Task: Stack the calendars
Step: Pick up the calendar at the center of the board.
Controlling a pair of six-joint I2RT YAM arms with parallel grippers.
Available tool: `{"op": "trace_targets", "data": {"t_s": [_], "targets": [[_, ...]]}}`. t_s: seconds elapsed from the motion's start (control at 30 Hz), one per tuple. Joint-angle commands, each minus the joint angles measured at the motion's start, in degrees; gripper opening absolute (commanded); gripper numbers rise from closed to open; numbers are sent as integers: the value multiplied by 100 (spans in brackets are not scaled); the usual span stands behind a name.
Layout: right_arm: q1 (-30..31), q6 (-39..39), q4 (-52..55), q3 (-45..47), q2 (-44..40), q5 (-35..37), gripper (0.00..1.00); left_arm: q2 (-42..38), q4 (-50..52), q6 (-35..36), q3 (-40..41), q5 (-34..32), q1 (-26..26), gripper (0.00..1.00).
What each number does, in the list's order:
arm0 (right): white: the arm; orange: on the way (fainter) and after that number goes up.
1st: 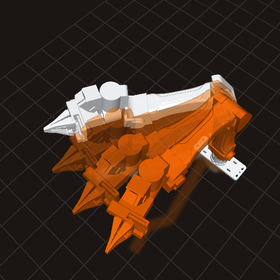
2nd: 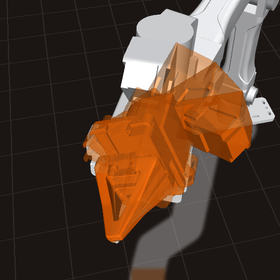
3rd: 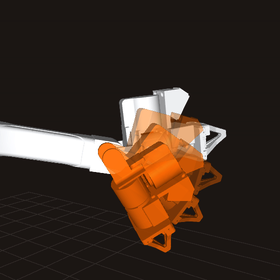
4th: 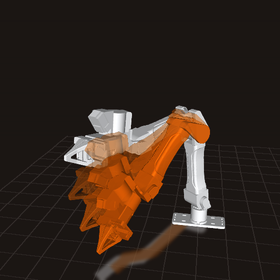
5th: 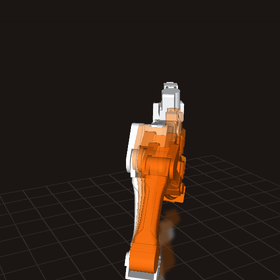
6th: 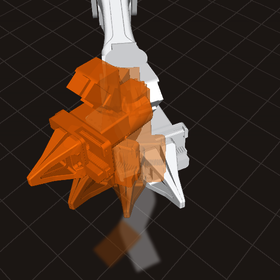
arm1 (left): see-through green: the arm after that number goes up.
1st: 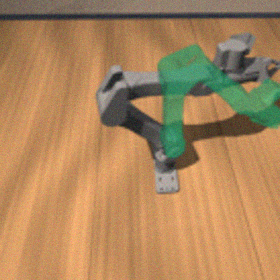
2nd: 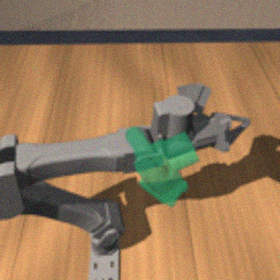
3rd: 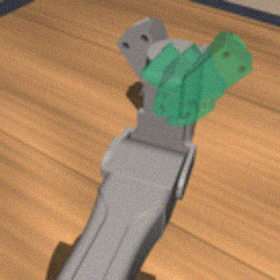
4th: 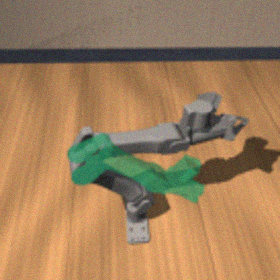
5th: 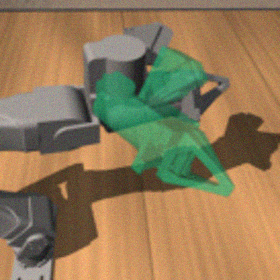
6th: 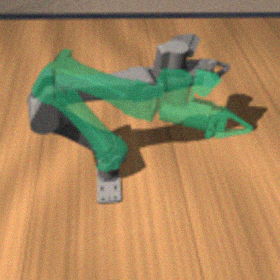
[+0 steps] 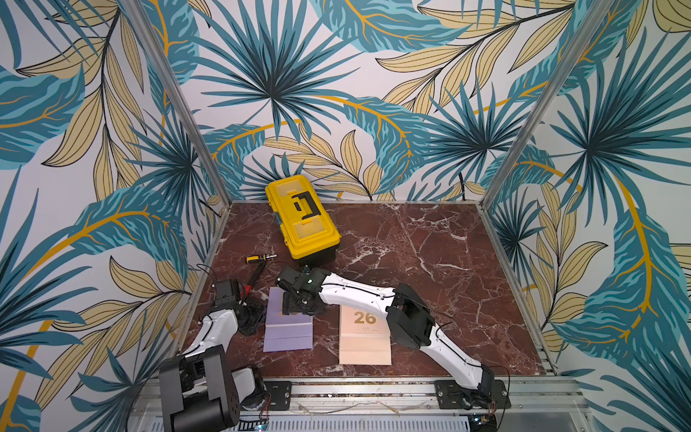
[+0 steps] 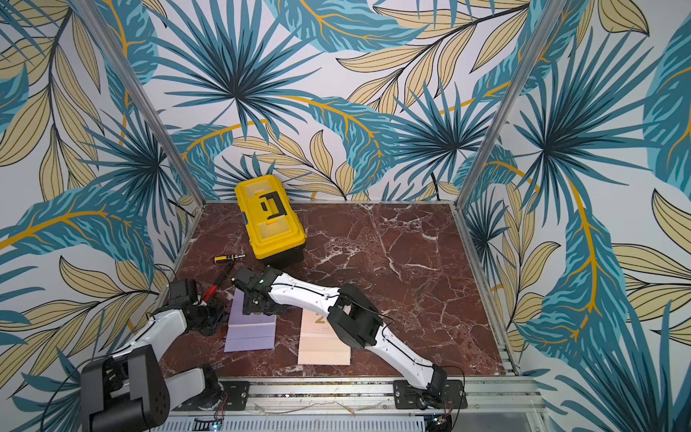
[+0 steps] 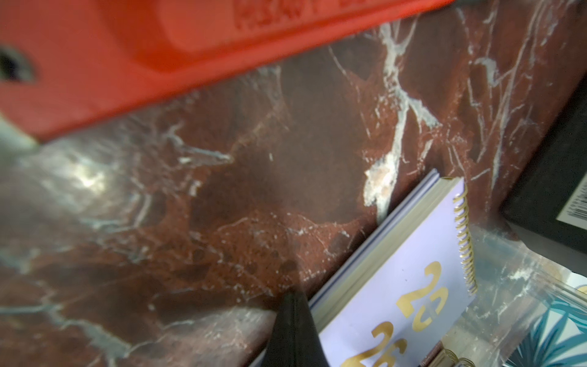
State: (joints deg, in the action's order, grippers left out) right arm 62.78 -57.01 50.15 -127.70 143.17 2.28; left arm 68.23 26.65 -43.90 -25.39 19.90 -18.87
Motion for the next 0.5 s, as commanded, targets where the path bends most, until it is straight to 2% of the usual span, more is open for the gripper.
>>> {"op": "trace_targets", "data": {"t_s": [0.0, 0.2, 0.47], "targets": [[23, -61, 135, -86, 316, -217, 89, 245, 323, 94, 385, 147, -2, 0], [15, -65, -448, 157, 89, -472, 90, 102, 323, 64, 438, 234, -2, 0], [-30, -170, -1993, 1479, -940, -667, 86, 191, 322, 124, 385, 263, -2, 0]]}}
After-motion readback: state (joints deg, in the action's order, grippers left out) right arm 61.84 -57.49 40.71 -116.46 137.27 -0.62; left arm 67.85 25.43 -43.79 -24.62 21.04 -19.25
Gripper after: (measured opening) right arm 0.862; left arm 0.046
